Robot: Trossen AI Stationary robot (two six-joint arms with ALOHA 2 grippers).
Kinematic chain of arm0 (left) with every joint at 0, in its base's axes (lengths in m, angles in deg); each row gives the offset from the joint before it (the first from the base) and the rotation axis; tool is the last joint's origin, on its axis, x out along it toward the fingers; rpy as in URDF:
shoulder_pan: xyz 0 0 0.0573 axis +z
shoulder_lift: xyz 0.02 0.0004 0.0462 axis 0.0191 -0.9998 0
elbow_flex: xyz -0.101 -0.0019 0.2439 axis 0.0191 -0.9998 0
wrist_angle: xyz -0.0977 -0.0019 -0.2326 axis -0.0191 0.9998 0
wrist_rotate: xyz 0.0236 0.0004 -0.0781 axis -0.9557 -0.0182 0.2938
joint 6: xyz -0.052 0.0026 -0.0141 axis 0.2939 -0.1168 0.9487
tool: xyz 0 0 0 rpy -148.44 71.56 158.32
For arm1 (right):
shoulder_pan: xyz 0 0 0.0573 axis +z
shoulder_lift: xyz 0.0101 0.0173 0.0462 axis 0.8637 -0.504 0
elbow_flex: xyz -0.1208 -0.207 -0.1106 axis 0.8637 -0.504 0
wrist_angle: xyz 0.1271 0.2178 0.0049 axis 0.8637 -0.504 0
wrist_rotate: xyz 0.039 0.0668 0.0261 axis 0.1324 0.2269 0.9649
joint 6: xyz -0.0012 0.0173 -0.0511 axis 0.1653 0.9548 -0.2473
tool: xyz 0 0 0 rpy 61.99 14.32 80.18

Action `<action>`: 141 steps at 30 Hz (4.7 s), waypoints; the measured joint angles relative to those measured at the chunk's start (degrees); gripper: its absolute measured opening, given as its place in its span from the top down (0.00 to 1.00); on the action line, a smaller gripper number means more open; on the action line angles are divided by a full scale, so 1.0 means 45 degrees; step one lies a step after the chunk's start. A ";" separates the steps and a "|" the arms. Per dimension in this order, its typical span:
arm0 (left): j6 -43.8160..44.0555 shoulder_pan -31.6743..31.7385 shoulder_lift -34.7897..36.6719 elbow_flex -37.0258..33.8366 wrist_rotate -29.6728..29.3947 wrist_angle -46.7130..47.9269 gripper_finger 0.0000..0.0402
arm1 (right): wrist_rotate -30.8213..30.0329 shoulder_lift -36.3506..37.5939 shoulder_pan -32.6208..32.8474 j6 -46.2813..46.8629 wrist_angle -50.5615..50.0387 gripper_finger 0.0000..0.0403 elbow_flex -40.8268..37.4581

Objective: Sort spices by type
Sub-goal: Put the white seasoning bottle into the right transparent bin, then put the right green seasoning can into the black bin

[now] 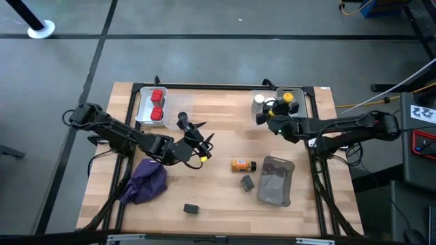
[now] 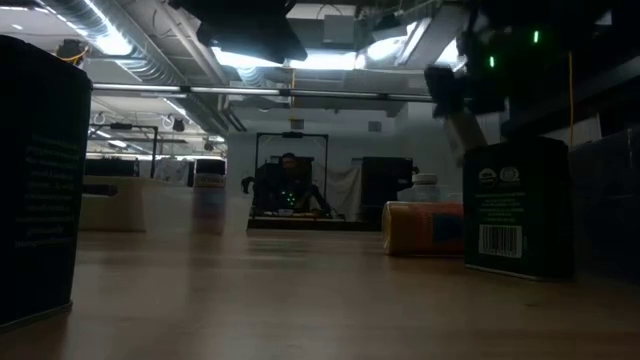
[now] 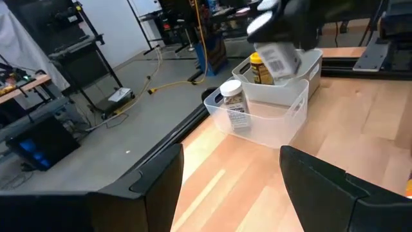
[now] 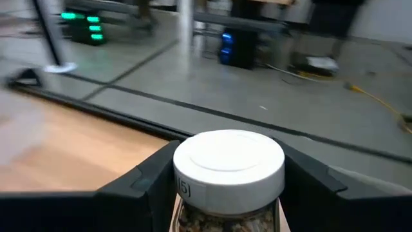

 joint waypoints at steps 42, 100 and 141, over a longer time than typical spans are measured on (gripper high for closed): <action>0.0379 0.0005 0.0000 -0.0005 0.0080 -0.0031 0.40 | 0.2282 -0.2239 -0.1803 -0.2286 1.3162 0.47 -0.5254; 0.0293 0.0006 -0.0006 -0.0010 0.0303 0.0987 0.40 | 0.4007 -0.2503 -0.1798 -0.4105 1.5181 0.33 -0.5206; -0.0778 0.0727 -0.1385 -0.0005 1.2806 -0.1450 0.40 | 0.6948 -0.0236 0.5292 -0.2183 0.5836 0.33 -0.0089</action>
